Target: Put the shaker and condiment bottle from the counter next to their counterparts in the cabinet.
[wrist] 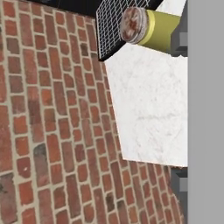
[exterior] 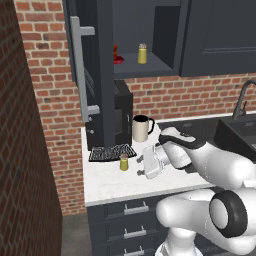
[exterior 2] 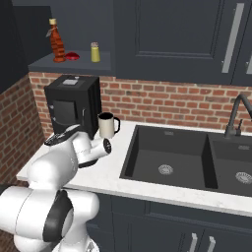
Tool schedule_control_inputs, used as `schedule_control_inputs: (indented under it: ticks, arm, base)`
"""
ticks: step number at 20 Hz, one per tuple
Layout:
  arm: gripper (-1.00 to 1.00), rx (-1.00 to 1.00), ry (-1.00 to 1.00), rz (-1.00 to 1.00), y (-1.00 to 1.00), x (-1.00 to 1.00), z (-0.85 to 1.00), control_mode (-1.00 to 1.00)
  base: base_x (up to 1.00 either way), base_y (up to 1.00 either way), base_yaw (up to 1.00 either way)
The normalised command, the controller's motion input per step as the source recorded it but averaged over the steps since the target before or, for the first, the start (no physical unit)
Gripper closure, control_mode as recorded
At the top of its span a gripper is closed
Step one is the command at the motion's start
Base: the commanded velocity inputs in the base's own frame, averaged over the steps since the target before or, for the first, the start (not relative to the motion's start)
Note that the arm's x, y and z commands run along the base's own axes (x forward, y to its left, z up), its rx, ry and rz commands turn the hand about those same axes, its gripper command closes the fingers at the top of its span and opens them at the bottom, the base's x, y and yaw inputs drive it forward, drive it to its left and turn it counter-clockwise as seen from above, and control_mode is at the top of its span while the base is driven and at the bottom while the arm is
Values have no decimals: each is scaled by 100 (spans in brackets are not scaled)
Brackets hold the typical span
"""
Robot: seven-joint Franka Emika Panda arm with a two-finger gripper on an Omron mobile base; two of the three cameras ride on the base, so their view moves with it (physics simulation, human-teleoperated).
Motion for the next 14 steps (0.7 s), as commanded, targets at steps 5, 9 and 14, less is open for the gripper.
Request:
schedule_control_inputs:
  ticks: [5, 9, 14]
  arm:
    - [-100, 2, 0, -5, 7, 14, -6, -100]
    - [-100, 3, 0, -3, 0, 14, -6, -100]
    - [-100, 4, 0, -3, 0, 18, -6, -100]
  base:
    - [0, 0, 0]
    - [0, 0, 0]
    - [0, 0, 0]
